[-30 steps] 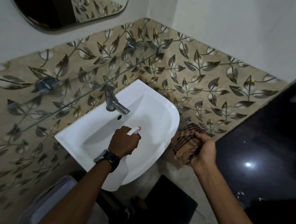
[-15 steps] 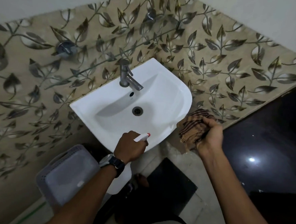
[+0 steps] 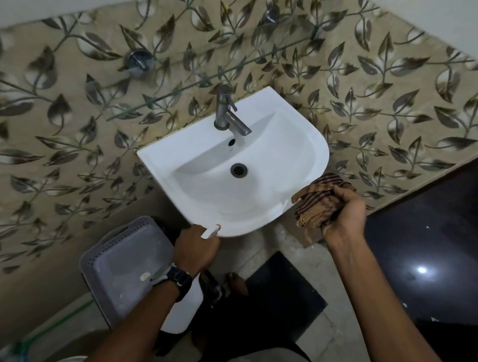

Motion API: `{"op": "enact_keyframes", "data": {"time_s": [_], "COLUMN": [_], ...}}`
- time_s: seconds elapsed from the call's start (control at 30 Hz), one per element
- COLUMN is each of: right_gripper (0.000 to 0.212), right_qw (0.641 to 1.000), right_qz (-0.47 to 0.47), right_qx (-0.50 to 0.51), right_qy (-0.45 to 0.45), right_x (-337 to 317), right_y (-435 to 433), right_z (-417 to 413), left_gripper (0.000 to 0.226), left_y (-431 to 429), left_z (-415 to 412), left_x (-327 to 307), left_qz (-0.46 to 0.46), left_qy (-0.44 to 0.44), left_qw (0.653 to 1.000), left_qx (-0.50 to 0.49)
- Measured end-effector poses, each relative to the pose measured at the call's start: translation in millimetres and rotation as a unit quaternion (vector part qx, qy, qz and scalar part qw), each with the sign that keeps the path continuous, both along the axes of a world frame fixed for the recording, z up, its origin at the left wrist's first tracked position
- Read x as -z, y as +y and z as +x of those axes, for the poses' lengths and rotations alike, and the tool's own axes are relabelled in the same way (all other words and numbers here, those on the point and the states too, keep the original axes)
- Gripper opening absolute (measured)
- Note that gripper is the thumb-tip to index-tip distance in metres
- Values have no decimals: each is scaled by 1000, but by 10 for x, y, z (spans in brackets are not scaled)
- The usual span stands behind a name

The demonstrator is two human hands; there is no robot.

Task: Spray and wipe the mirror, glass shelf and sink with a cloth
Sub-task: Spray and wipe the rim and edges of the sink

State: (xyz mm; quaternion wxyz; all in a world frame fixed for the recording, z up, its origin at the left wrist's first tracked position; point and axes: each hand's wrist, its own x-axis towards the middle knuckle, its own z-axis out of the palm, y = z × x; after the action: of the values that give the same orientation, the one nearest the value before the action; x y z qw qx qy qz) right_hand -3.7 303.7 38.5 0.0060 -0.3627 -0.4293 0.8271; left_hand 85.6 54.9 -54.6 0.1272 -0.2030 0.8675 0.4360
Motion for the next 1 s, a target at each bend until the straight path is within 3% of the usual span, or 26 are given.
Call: {"op": "enact_keyframes", "data": {"time_s": [0.07,0.17,0.3,0.47,0.63,0.77,0.87,1.0], "right_gripper": [19,23,11,20,21,20,30,19], "right_qw": [1000,998,997,993,989,983,973,935], "right_qz": [-10,-10,16,26,39,64,99,186], "right_qx": [-19,-53,-78,-113,-139,-169,-209,-302], "right_qy": [6,13,3,-2,-13,-22,-22,-2], "right_x": [-12,-11,73,159,227,279,311,335], "right_y": [-78,-204,-367,-484,-566,-641,-758,-983], "right_z": [0,-2,-32,-75,-141,-208,-284,-471], "left_gripper": [16,24,38,24,16,29,35,22], "left_y": [-103,-265,-358,-392,-554,-599,-639,-737], "left_z": [108,191,236,196,129,56,-41,-162], "left_x": [36,139,160,10,-42,-145,-211,-243], "left_qz": [11,31,31,10,69,66,46,107], "left_qy": [-3,10,24,49,47,101,111,137], "left_qw": [1000,996,991,979,967,949,946,923], "left_qx": [-24,-88,-124,-200,-240,-293,-300,-344]}}
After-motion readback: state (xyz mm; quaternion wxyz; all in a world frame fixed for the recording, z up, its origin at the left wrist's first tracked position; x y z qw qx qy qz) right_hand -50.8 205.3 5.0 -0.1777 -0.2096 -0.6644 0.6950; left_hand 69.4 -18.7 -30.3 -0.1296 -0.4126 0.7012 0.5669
